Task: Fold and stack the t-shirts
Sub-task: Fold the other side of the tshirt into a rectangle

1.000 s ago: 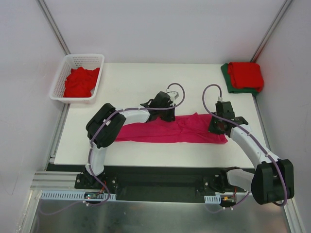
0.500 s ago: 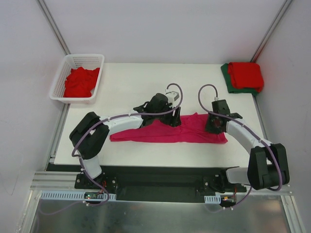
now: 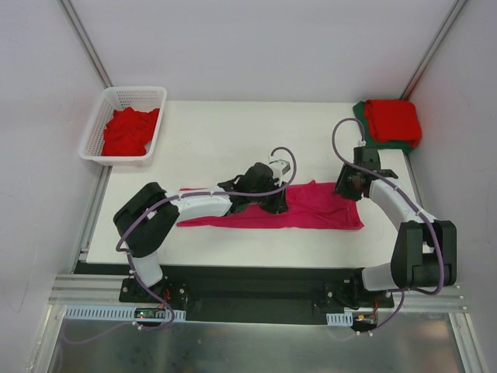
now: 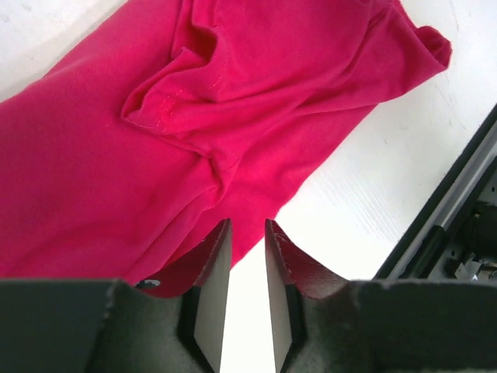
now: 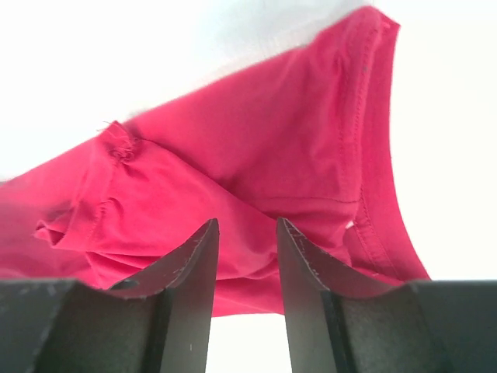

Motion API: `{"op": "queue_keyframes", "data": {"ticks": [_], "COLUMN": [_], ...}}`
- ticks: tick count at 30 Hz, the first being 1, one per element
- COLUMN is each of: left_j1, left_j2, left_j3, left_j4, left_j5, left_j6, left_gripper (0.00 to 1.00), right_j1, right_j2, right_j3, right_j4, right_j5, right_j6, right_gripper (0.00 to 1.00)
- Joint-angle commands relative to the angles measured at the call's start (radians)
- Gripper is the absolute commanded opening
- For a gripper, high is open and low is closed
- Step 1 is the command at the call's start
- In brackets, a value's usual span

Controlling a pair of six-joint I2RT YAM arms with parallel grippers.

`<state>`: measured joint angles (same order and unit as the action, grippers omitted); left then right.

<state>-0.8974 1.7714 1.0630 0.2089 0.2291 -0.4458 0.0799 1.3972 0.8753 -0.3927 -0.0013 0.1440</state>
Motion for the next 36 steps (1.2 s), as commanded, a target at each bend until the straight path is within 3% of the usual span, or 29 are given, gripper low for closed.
{"op": "queue_keyframes", "data": {"ticks": [1, 16, 36], "left_j1": [-0.003, -0.005, -0.005], "left_j2": [0.025, 0.120, 0.098], "left_j3": [-0.026, 0.000, 0.049], "left_j4": [0.079, 0.129, 0.116], "left_j5": [0.000, 0.006, 0.016], "left_j6": [-0.022, -0.041, -0.027], "left_gripper": [0.20, 0.19, 0.18], "right_j1": [-0.005, -0.005, -0.003], "right_j2": [0.020, 0.060, 0.079], "right_j3": [0.045, 0.008, -0.050], "right_j4": [0.011, 0.032, 0.061], "right_j5": [-0.039, -0.042, -0.068], "right_j6": [-0.001, -0.001, 0.012], "right_gripper": [0.39, 0.40, 0.40]}}
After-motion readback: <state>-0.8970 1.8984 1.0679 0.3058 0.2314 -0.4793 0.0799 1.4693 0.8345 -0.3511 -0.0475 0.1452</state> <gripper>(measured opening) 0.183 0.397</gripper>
